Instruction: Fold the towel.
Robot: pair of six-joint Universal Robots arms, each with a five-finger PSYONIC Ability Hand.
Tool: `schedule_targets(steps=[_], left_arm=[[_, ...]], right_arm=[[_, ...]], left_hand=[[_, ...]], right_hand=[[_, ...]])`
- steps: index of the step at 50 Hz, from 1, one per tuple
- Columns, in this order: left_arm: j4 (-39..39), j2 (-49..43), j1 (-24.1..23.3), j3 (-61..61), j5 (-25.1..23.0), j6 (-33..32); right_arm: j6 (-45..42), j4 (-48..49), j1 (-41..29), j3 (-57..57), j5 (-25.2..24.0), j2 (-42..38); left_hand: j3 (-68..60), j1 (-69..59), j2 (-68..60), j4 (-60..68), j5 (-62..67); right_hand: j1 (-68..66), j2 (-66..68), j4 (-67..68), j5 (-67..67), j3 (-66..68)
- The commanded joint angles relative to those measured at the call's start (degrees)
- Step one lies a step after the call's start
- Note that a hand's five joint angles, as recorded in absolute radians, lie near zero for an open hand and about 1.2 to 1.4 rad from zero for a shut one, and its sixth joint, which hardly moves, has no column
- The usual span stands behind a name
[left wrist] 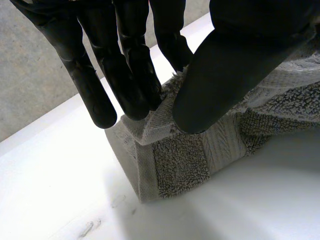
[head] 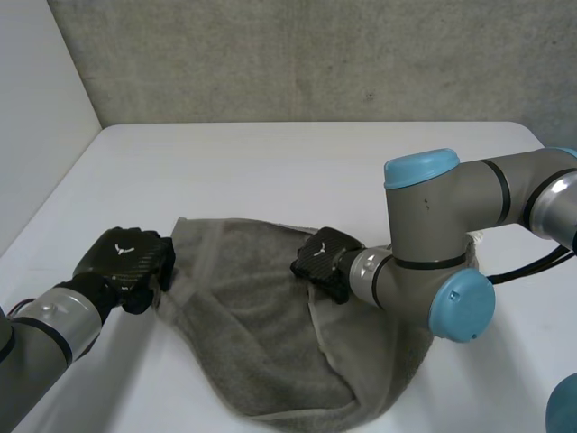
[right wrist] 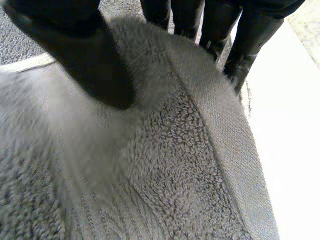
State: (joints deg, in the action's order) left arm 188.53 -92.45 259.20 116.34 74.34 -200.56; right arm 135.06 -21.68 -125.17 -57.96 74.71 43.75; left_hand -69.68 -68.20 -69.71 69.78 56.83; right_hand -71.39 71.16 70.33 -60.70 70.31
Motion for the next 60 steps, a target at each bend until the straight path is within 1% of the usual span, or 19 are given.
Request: schedule_targets(steps=[1,8,15,18,20,21,23,26,28,29,31,36,42,49,52,53,55,56,60], left_arm=[[0.0,-0.01,0.08,-0.06,0.01,0.0],[-0.18,0.43,0.52,-0.76,0.1,0.0],[-0.53,5.43,2.54,-2.42,0.28,0.17],[-0.62,6.58,2.54,-2.87,0.28,0.26],[-0.62,9.2,2.8,-4.09,0.36,0.78],[-0.62,9.22,2.81,-4.1,0.36,0.79],[-0.88,11.67,3.24,-5.5,0.45,2.88],[-1.41,12.73,3.51,-6.56,0.45,4.39],[-3.94,14.75,3.86,-9.44,0.45,7.45],[-3.96,14.76,3.86,-9.46,0.45,7.47],[-8.15,16.42,4.3,-13.13,0.37,9.92],[-13.52,18.0,4.48,-19.81,0.45,13.26],[-18.18,18.18,4.56,-28.16,0.63,17.48],[-19.77,16.69,5.0,-32.31,0.98,18.63],[-20.04,13.98,6.05,-32.22,0.98,18.45],[-20.04,13.96,6.06,-32.22,0.98,18.45],[-20.21,8.28,6.41,-31.96,0.89,18.1],[-20.21,8.25,6.41,-31.96,0.89,18.1],[-21.62,-0.25,6.15,-32.75,0.98,16.62]], right_arm=[[1.07,0.59,0.28,-1.36,0.0,2.2],[5.91,0.85,1.51,-2.77,-0.53,9.77],[10.39,0.42,11.25,-6.28,-1.14,22.76],[10.48,0.24,12.85,-7.08,-1.05,24.63],[10.57,0.15,17.05,-9.18,-1.23,28.82],[10.57,0.15,17.07,-9.19,-1.23,28.84],[10.57,0.15,21.18,-11.46,-1.75,34.97],[10.57,-0.03,22.87,-12.09,-2.55,37.55],[11.1,-0.73,26.45,-12.79,-5.0,42.01],[11.1,-0.73,26.47,-12.79,-5.01,42.03],[12.24,-1.6,29.45,-12.27,-7.28,45.96],[14.78,-2.48,31.74,-9.12,-8.7,51.07],[18.3,-4.59,32.62,-2.18,-8.61,51.96],[17.96,-8.8,34.64,2.14,-8.96,50.65],[17.26,-11.88,35.78,2.76,-9.4,45.14],[17.25,-11.89,35.79,2.76,-9.4,45.1],[15.16,-14.87,35.96,3.29,-9.32,39.15],[15.14,-14.88,35.96,3.29,-9.31,39.13],[9.19,-17.16,34.91,3.55,-7.91,32.82]], left_hand=[[-10.32,-11.8,-10.29,10.22,13.17],[-10.32,-11.8,-10.29,10.22,13.17],[-10.32,-11.8,-10.29,10.22,13.17],[-10.32,-11.8,-10.29,10.22,13.17],[-10.32,-11.8,-10.29,10.22,13.17],[-10.32,-11.8,-10.29,10.22,13.17],[-10.32,-11.8,-10.29,10.22,13.17],[-10.32,-11.8,-10.29,10.22,13.17],[-10.32,-11.8,-10.29,10.22,13.17],[-10.32,-11.8,-10.29,10.22,13.17],[-10.32,-11.8,-10.29,10.22,13.17],[-10.32,-11.8,-10.29,10.22,13.17],[-10.32,-11.8,-10.29,10.22,13.17],[-10.32,-11.8,-10.29,10.22,13.17],[-10.32,-11.8,-10.29,10.22,13.17],[-10.32,-11.8,-10.29,10.22,13.17],[-10.32,-11.8,-10.29,10.22,13.17],[-10.32,-11.8,-10.29,10.22,13.17],[-10.32,-11.8,-10.29,10.22,13.17]], right_hand=[[-8.61,8.84,9.67,-9.3,9.69],[-8.61,8.84,9.67,-9.3,9.69],[-8.61,8.84,9.67,-9.3,9.69],[-8.61,8.84,9.67,-9.3,9.69],[-8.61,8.84,9.67,-9.3,9.69],[-8.61,8.84,9.67,-9.3,9.69],[-8.61,8.84,9.67,-9.3,9.69],[-8.61,8.84,9.67,-9.3,9.69],[-8.61,8.84,9.67,-9.3,9.69],[-8.61,8.84,9.67,-9.3,9.69],[-8.61,8.84,9.67,-9.3,9.69],[-8.61,8.84,9.67,-9.3,9.69],[-8.61,8.84,9.67,-9.3,9.69],[-8.61,8.84,9.67,-9.3,9.69],[-8.61,8.84,9.67,-9.3,9.69],[-8.61,8.84,9.67,-9.3,9.69],[-8.61,8.84,9.67,-9.3,9.69],[-8.61,8.84,9.67,-9.3,9.69],[-8.61,8.84,9.67,-9.3,9.69]])
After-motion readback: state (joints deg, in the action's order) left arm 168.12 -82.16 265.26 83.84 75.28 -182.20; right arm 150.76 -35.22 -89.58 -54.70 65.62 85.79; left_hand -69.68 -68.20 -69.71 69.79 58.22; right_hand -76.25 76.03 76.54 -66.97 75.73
